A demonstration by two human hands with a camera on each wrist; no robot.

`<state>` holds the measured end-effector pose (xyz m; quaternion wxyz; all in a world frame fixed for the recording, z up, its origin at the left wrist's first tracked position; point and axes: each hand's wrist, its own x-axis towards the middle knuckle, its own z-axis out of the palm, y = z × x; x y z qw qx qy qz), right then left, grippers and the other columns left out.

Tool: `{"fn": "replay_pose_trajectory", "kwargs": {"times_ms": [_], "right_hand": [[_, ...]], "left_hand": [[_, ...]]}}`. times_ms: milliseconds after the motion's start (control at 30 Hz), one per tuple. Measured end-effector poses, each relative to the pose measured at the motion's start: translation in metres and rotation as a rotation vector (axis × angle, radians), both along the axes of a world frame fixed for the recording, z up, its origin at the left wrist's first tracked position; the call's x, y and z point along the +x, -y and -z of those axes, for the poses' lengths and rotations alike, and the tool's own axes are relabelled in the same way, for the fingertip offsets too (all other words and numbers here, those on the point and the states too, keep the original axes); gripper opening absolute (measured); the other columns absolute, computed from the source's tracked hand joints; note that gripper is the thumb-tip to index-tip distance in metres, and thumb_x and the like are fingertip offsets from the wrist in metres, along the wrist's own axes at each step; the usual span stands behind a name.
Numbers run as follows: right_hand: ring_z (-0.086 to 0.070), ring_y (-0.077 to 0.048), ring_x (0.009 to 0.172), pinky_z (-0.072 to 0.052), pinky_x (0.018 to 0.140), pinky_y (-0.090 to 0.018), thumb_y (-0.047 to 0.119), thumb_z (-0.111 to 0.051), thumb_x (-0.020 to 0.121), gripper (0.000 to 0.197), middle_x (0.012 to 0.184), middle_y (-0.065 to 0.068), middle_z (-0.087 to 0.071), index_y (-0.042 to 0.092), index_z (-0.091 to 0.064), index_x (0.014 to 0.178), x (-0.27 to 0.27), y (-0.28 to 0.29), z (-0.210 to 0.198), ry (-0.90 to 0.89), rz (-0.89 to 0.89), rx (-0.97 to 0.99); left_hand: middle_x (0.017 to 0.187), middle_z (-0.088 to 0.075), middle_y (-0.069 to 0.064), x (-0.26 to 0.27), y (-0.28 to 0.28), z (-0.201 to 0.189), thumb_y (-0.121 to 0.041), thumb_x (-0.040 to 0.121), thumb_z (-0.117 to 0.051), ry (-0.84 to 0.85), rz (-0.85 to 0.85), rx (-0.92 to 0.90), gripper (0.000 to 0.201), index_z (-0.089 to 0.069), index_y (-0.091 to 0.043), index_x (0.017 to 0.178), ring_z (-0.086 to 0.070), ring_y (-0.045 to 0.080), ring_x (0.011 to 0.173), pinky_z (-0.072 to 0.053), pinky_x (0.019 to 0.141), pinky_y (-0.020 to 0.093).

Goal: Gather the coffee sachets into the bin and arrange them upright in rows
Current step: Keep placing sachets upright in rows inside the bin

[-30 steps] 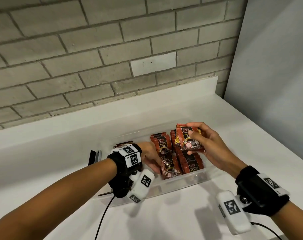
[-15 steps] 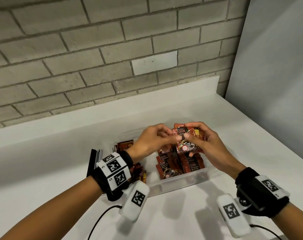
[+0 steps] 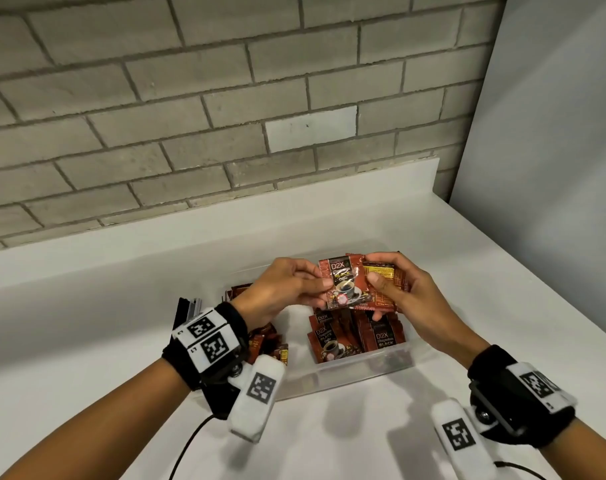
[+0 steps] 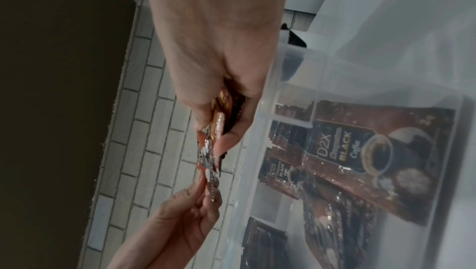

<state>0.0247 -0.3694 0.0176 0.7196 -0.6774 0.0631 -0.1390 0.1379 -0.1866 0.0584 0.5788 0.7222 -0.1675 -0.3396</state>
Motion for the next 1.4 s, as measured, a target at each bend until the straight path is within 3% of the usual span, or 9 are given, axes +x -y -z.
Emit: {"fn": "replay_pose_trajectory", "kwargs": {"times_ms": [200,433,600,767,900,967,1100,1300,1400], "right_hand": [[-0.071,-0.028,0.081,-0.06,0.067,-0.036,0.007,-0.042,0.1,0.031,0.105,0.005,-0.068,0.024,-0.059,0.119,0.002,0.004,0.006,-0.048,0.042,0.018],[-0.072,-0.018,0.084,-0.06,0.064,-0.028,0.0,-0.047,0.097,0.035,0.11,0.01,-0.063,0.024,-0.057,0.121,0.003,0.003,0.007,0.014,0.138,0.046],[-0.071,-0.013,0.088,-0.059,0.061,-0.025,0.001,-0.051,0.095,0.035,0.114,0.008,-0.062,0.024,-0.057,0.121,0.001,0.003,0.007,0.024,0.106,0.026],[-0.069,-0.002,0.087,-0.058,0.061,-0.022,0.002,-0.054,0.093,0.035,0.112,0.012,-0.06,0.024,-0.057,0.12,0.001,0.001,0.005,0.01,0.085,-0.002],[-0.07,-0.008,0.087,-0.06,0.062,-0.027,0.003,-0.057,0.092,0.036,0.111,0.012,-0.062,0.024,-0.058,0.121,0.001,0.002,0.005,-0.003,0.069,-0.015],[-0.07,-0.01,0.089,-0.06,0.061,-0.028,0.002,-0.057,0.091,0.035,0.112,0.009,-0.062,0.023,-0.058,0.12,0.001,0.002,0.005,-0.003,0.059,-0.021],[-0.068,-0.008,0.095,-0.058,0.058,-0.028,0.004,-0.06,0.09,0.036,0.116,0.006,-0.062,0.023,-0.06,0.12,0.002,0.002,0.005,-0.005,0.033,-0.021],[-0.069,-0.013,0.094,-0.06,0.059,-0.032,0.009,-0.067,0.085,0.037,0.114,0.004,-0.063,0.025,-0.063,0.118,0.0,0.002,0.003,-0.029,0.022,-0.014],[-0.07,-0.02,0.087,-0.058,0.059,-0.031,0.009,-0.068,0.082,0.036,0.111,0.0,-0.066,0.021,-0.065,0.116,0.003,0.004,0.002,-0.042,0.05,0.069]], "left_hand": [[0.076,-0.066,0.012,0.019,-0.009,0.004,0.001,0.083,-0.067,-0.021,-0.009,0.125,0.011,-0.059,0.001,0.091,-0.068,0.017,0.068,-0.059,0.066,0.022],[0.074,-0.068,0.013,0.021,0.005,0.021,0.01,0.085,-0.062,-0.104,0.157,0.455,0.012,-0.063,0.001,0.076,-0.068,0.02,0.071,-0.059,0.072,0.026],[0.085,-0.067,0.019,0.014,0.015,0.028,0.015,0.086,-0.056,-0.143,0.213,0.563,0.022,-0.059,0.021,0.107,-0.062,0.04,0.105,-0.055,0.077,0.028],[0.113,-0.063,0.029,0.009,0.014,0.022,0.011,0.088,-0.056,-0.118,0.241,0.613,0.028,-0.056,0.019,0.115,-0.062,0.039,0.109,-0.055,0.074,0.023],[0.103,-0.067,0.022,0.01,0.008,0.017,-0.003,0.091,-0.059,-0.053,0.259,0.571,0.019,-0.062,0.011,0.103,-0.072,0.021,0.075,-0.057,0.057,0.018],[0.092,-0.07,0.013,0.012,0.006,0.015,-0.022,0.095,-0.054,0.069,0.216,0.458,0.027,-0.064,0.002,0.102,-0.069,0.012,0.063,-0.057,0.061,0.018],[0.09,-0.069,0.013,0.004,0.005,0.008,-0.039,0.094,-0.051,0.127,0.115,0.158,0.042,-0.062,0.0,0.106,-0.069,0.019,0.076,-0.058,0.076,0.025],[0.11,-0.06,0.01,-0.009,0.008,0.004,-0.019,0.078,-0.077,0.115,0.135,0.102,0.055,-0.045,-0.011,0.121,-0.067,0.02,0.09,-0.058,0.08,0.031],[0.125,-0.038,0.002,-0.016,0.008,-0.001,-0.022,0.067,-0.086,0.444,0.228,0.217,0.086,-0.03,-0.028,0.131,-0.051,0.018,0.113,-0.053,0.089,0.029]]}}
